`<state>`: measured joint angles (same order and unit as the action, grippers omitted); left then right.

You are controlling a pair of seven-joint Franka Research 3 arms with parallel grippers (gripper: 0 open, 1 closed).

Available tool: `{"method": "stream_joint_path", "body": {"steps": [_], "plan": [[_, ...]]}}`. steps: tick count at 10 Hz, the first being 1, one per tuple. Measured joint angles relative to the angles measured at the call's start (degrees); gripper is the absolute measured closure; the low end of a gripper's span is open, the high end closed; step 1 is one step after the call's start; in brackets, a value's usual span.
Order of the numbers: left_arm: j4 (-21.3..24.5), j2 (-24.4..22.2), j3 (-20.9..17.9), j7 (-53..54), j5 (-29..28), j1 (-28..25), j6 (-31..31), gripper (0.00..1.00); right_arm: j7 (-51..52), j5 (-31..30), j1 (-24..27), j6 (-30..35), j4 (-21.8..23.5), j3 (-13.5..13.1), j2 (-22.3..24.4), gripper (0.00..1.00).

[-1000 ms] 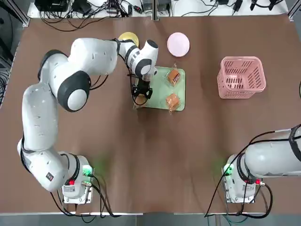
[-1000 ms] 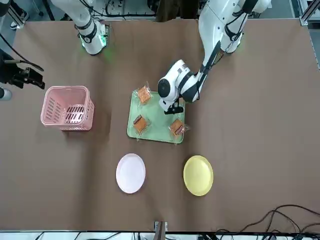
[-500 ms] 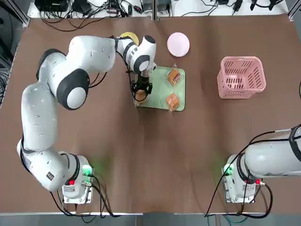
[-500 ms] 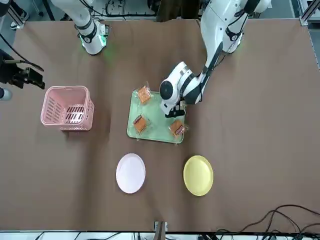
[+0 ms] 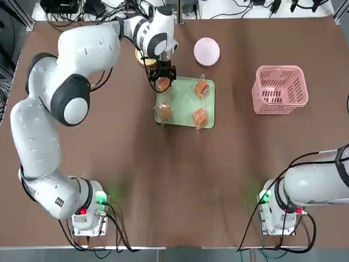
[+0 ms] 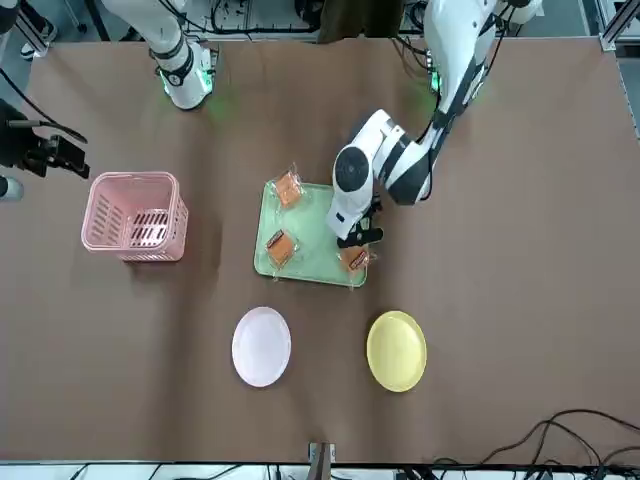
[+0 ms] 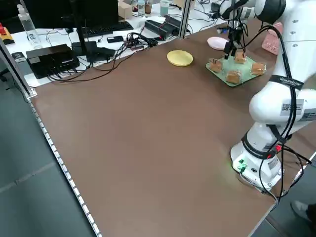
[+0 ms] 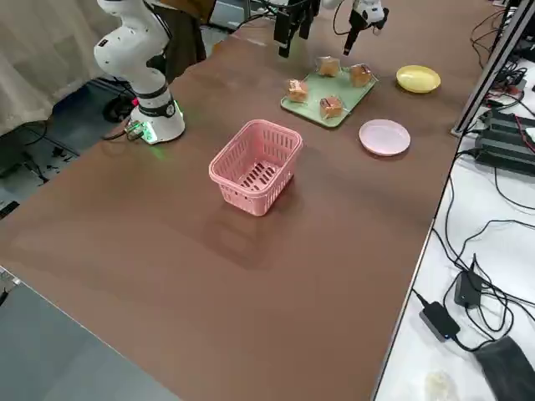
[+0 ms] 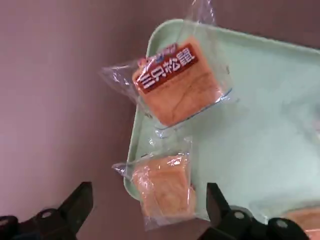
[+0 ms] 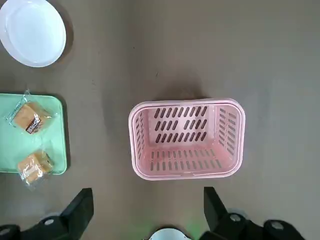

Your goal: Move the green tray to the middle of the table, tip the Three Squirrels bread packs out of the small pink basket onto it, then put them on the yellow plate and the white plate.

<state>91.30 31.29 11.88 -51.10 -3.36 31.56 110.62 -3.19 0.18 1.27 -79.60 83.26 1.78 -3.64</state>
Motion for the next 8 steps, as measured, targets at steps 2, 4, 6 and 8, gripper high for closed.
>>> {"method": "stream_joint_path", "body": {"steps": [2, 4, 6, 8], "plan": [[-2.49, 0.08, 0.91, -0.05, 0.15, 0.90, 0.00, 0.00, 0.00, 0.08, 0.02, 0.02, 0.01, 0.00, 0.00, 0.03], [-4.28, 1.45, 1.90, -0.29, 0.17, 5.51, 0.76, 0.00, 0.00, 0.12, 0.05, 0.03, 0.03, -0.02, -0.01, 0.03], [-7.61, 6.76, 1.29, -1.44, 0.15, 10.24, 7.08, 0.00, 0.00, 0.14, 0.06, 0.04, 0.06, -0.01, -0.02, 0.03], [-9.42, 12.11, -2.23, -1.41, 0.14, 10.06, 12.98, 0.00, 0.00, 0.15, 0.07, 0.04, 0.08, -0.01, -0.02, 0.03]]}}
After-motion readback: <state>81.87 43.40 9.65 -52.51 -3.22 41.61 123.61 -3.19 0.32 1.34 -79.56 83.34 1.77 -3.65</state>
